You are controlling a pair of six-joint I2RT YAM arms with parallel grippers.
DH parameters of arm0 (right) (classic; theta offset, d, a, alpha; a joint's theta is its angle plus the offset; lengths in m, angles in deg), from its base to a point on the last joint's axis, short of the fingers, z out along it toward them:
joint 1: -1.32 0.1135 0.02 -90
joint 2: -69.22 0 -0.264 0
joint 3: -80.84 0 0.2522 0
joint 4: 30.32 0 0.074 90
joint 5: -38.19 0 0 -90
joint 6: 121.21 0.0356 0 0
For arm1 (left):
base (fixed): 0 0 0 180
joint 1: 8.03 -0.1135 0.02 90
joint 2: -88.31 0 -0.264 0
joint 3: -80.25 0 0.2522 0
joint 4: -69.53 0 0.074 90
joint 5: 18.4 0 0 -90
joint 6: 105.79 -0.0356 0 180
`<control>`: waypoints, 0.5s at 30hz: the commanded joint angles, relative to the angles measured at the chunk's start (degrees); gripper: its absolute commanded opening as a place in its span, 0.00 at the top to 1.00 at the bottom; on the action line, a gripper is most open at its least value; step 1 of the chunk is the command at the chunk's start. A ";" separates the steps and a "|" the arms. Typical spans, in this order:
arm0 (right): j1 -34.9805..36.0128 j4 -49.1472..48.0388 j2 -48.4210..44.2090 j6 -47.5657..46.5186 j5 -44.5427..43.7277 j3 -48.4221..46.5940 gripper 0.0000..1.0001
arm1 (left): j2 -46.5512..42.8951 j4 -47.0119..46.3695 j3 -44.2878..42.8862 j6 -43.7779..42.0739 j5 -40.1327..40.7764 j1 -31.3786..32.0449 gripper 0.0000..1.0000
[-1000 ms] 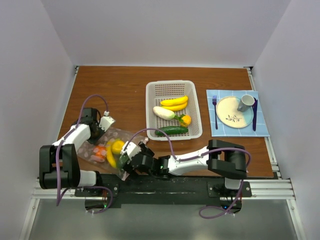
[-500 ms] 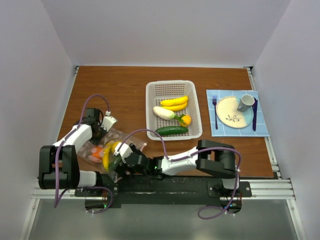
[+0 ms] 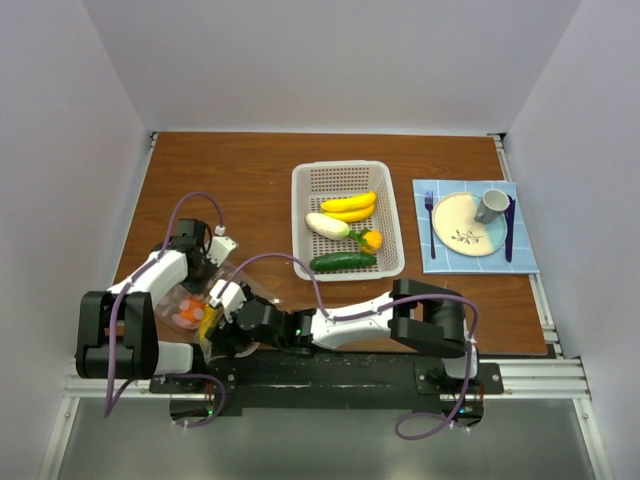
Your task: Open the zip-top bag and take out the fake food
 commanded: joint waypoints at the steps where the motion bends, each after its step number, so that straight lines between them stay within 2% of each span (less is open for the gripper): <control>1: 0.58 -0.21 2.85 0.61 2.61 -3.38 0.01 | -1.54 3.74 -1.63 3.17 -2.42 1.62 1.00; 6: 0.49 3.74 6.19 1.04 2.35 -5.41 0.01 | -1.54 4.09 -1.90 3.44 -1.80 2.50 1.00; 10: 0.58 3.40 5.84 2.27 3.14 -1.47 0.02 | -1.45 3.48 -1.55 2.83 -0.66 2.50 1.00; 15: 1.28 2.43 2.78 3.51 3.58 4.60 0.12 | -0.92 2.07 -1.02 2.39 0.66 2.50 1.00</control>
